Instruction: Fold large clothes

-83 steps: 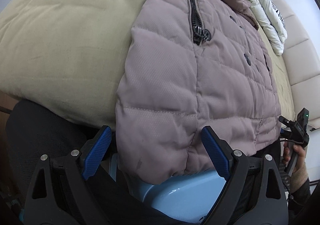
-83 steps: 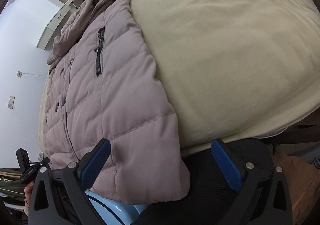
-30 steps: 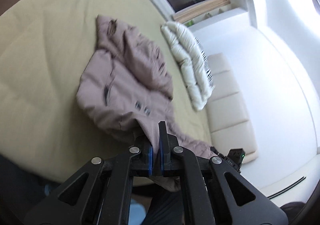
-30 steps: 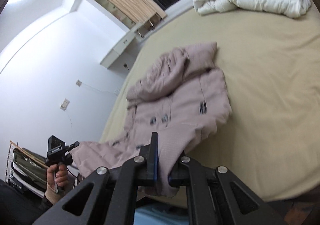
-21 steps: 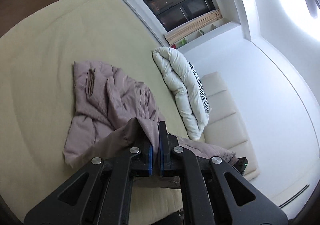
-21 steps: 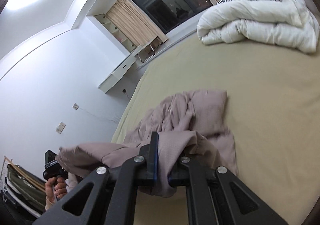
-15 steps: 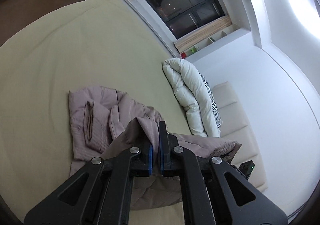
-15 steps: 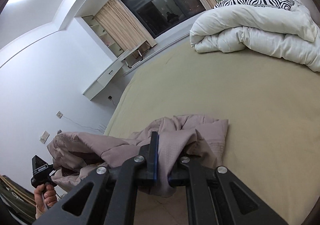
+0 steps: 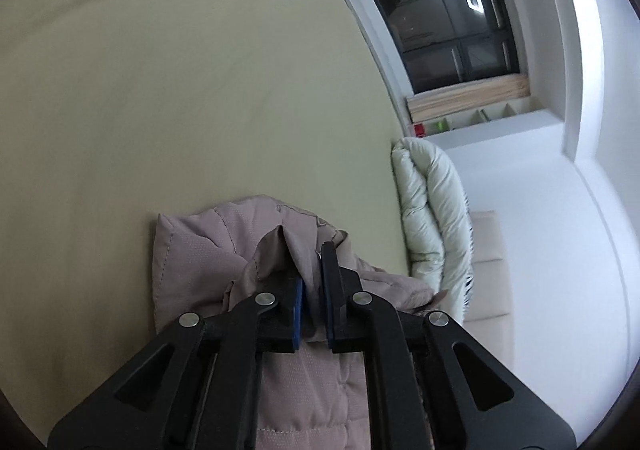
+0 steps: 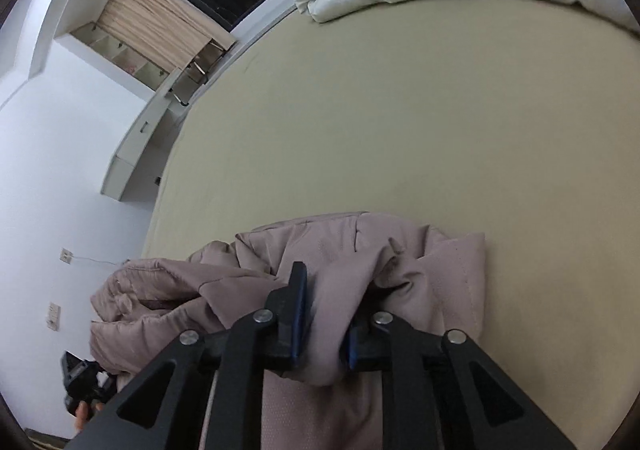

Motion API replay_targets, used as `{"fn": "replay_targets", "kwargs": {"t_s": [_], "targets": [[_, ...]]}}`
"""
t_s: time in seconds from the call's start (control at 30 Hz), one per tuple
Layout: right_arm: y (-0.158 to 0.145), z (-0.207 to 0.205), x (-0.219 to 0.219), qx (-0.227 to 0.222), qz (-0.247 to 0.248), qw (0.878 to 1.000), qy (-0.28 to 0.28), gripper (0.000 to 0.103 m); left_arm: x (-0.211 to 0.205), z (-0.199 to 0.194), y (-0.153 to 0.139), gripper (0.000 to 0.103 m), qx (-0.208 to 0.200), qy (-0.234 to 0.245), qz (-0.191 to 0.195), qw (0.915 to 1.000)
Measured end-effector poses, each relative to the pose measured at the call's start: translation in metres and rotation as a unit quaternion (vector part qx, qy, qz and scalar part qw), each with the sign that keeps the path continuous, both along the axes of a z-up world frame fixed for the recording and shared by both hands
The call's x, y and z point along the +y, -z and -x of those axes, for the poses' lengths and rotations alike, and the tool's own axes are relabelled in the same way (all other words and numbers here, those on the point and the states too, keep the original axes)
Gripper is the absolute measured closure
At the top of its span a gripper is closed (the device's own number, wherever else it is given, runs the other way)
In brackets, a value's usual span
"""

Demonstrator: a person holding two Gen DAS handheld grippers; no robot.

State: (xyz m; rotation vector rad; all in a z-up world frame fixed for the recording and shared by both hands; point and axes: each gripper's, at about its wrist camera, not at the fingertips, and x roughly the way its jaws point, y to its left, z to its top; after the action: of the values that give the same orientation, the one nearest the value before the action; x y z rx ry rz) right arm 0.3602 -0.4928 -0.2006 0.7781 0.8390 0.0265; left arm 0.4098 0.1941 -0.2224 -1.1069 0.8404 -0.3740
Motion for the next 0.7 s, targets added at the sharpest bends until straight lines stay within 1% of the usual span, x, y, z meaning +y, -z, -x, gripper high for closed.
{"fn": "replay_targets", "kwargs": {"t_s": [0.03, 0.07, 0.1, 0.13, 0.17, 0.2, 0.23, 0.27, 0.3, 0.33, 0.37, 0.4, 0.43, 0.47, 0.5, 0.53, 0.57, 0.6, 0.63, 0.7], "targets": [[-0.001, 0.006, -0.004, -0.012, -0.016, 1.000, 0.006, 0.061, 0.005, 0.007, 0.000, 0.096, -0.005, -0.009, 0.011, 0.9999], [-0.005, 0.013, -0.009, -0.025, -0.030, 0.999, 0.012, 0.049, 0.012, 0.014, -0.003, 0.096, -0.011, -0.020, 0.010, 0.9997], [-0.008, 0.019, -0.012, -0.034, -0.039, 0.999, 0.014, 0.025, 0.019, 0.021, -0.009, 0.096, -0.015, -0.030, -0.005, 0.9994], [-0.015, 0.030, -0.014, -0.043, -0.049, 0.998, 0.019, 0.005, 0.023, 0.029, -0.015, 0.096, -0.020, -0.040, -0.023, 0.9987], [-0.024, 0.042, -0.012, -0.047, -0.042, 0.998, 0.029, 0.000, 0.025, 0.037, -0.027, 0.096, -0.033, -0.047, -0.048, 0.9972], [-0.032, 0.049, -0.011, -0.056, -0.031, 0.997, 0.031, 0.000, 0.022, 0.045, -0.037, 0.096, -0.045, -0.046, -0.069, 0.9955], [-0.043, 0.055, -0.004, -0.065, -0.012, 0.998, 0.014, 0.000, 0.011, 0.052, -0.054, 0.096, -0.059, -0.033, -0.110, 0.9916], [-0.055, 0.059, 0.010, -0.066, 0.019, 0.998, -0.011, 0.000, -0.003, 0.056, -0.068, 0.096, -0.073, -0.020, -0.154, 0.9853], [-0.064, 0.061, 0.025, -0.064, 0.049, 0.996, -0.030, 0.002, -0.026, 0.060, -0.086, 0.096, -0.096, -0.002, -0.214, 0.9722], [-0.075, 0.062, 0.049, -0.062, 0.092, 0.992, -0.061, 0.008, -0.046, 0.064, -0.097, 0.096, -0.111, 0.012, -0.252, 0.9613], [-0.084, 0.061, 0.080, -0.060, 0.137, 0.983, -0.103, 0.013, -0.072, 0.066, -0.106, 0.096, -0.124, 0.031, -0.296, 0.9467], [-0.088, 0.057, 0.108, -0.056, 0.168, 0.974, -0.139, 0.024, -0.094, 0.068, -0.112, 0.096, -0.133, 0.046, -0.324, 0.9355], [-0.089, 0.054, 0.132, -0.049, 0.190, 0.966, -0.166, 0.032, -0.118, 0.067, -0.115, 0.096, -0.145, 0.065, -0.352, 0.9223], [-0.086, 0.050, 0.156, -0.039, 0.208, 0.959, -0.189, 0.034, -0.144, 0.066, -0.112, 0.096, -0.154, 0.086, -0.382, 0.9070], [-0.082, 0.045, 0.170, -0.031, 0.221, 0.954, -0.201, 0.040, -0.163, 0.069, -0.110, 0.096, -0.157, 0.103, -0.403, 0.8956], [-0.076, 0.038, 0.188, -0.022, 0.246, 0.945, -0.212, 0.045, -0.181, 0.068, -0.104, 0.096, -0.158, 0.116, -0.425, 0.8838], [-0.070, 0.033, 0.198, -0.015, 0.267, 0.939, -0.217, 0.046, -0.198, 0.063, -0.095, 0.096, -0.156, 0.124, -0.450, 0.8703], [-0.062, 0.024, 0.206, -0.007, 0.281, 0.934, -0.220, 0.047, -0.210, 0.065, -0.092, 0.096, -0.156, 0.128, -0.470, 0.8591], [-0.054, 0.015, 0.210, 0.001, 0.287, 0.933, -0.216, 0.048, -0.220, 0.055, -0.085, 0.096, -0.153, 0.127, -0.490, 0.8487], [-0.046, 0.002, 0.210, 0.009, 0.289, 0.935, -0.205, 0.048, -0.239, 0.025, -0.068, 0.096, -0.135, 0.133, -0.514, 0.8368]]}}
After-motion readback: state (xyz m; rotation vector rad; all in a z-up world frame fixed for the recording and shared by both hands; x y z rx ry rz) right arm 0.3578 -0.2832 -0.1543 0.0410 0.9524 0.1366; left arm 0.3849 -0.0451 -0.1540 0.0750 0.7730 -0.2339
